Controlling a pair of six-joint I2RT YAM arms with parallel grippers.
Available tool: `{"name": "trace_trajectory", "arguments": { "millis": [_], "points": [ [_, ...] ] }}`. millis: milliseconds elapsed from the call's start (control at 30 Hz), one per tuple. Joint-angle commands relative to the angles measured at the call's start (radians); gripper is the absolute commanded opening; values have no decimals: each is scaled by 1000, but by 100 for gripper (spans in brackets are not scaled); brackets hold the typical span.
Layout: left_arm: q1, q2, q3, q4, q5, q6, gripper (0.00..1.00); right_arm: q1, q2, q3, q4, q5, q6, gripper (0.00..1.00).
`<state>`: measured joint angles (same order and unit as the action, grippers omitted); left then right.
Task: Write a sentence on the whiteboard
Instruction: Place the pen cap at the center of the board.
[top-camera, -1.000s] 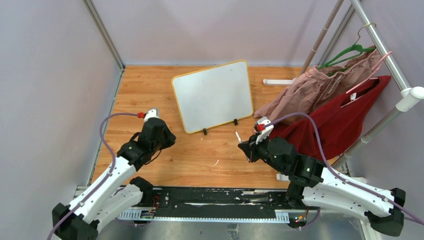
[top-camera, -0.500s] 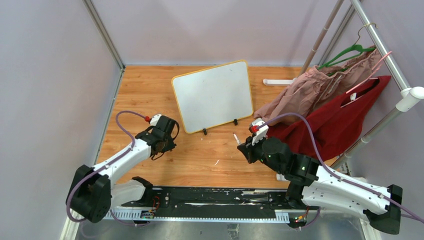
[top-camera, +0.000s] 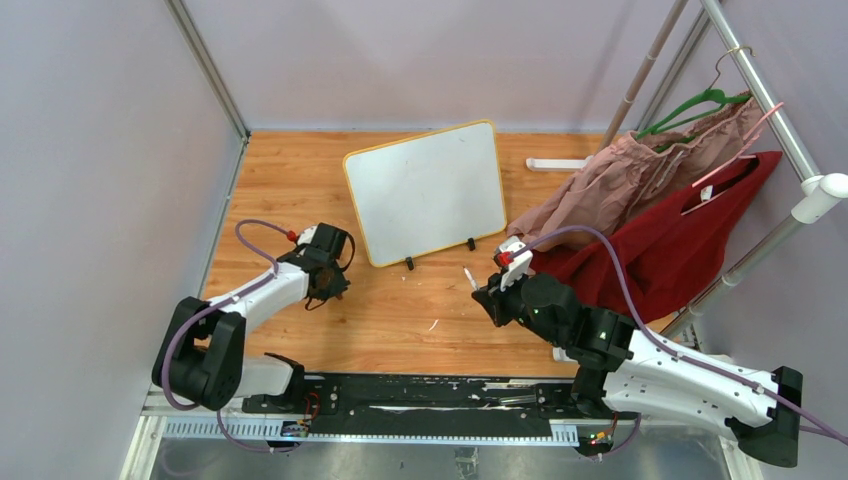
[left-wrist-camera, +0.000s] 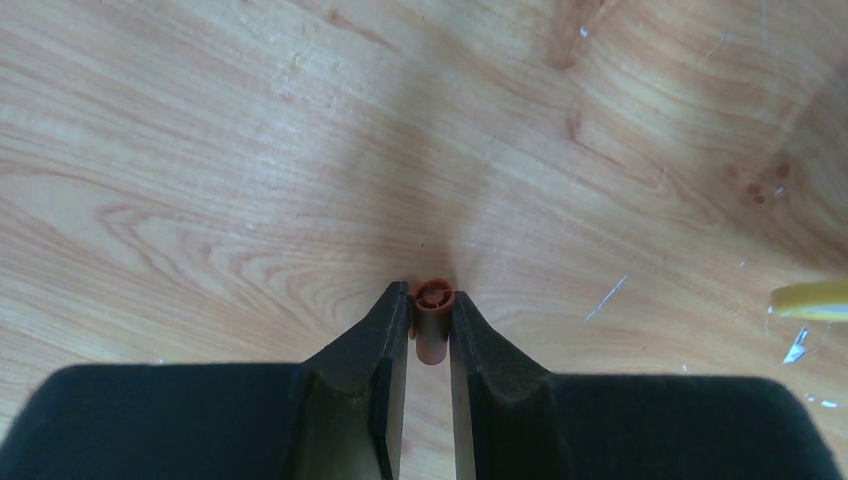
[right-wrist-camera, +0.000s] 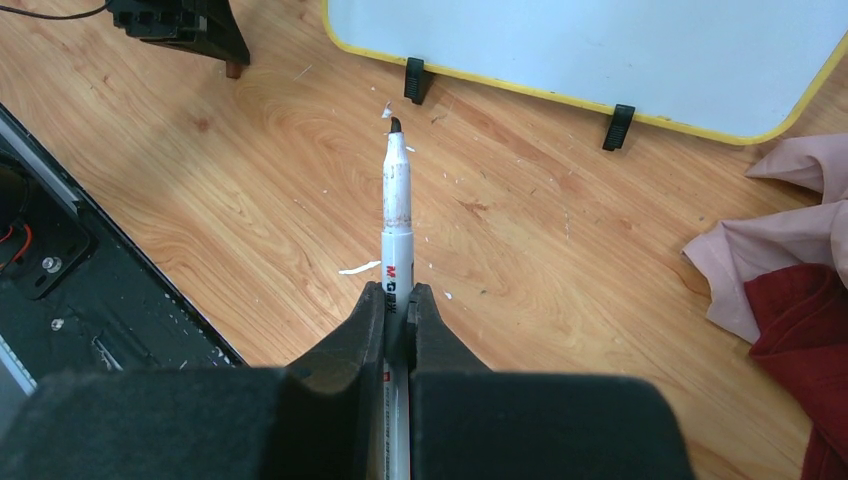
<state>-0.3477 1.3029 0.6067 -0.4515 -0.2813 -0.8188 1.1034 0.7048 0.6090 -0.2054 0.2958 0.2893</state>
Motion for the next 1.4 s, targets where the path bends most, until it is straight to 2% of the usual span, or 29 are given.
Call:
{"name": "trace_trajectory", "arguments": {
  "millis": [0,300,967,1100,1367],
  "points": [
    [30,40,-8,69,22,1,9,-10,-11,9,5,6,-25,0],
    [30,29,-35,94,24,-8,25,-9,0,15,5,9,-31,0],
    [30,-30,-61,84,20,-16,32,-10,-16,17,-8,10,-31,0],
    [30,-118,-46,33,15,-14,45,-10,-16,21,-14,9,-34,0],
    [30,-397,64,-133,72,45,66,-10,7,65,-12,-16,-56,0]
  ]
}}
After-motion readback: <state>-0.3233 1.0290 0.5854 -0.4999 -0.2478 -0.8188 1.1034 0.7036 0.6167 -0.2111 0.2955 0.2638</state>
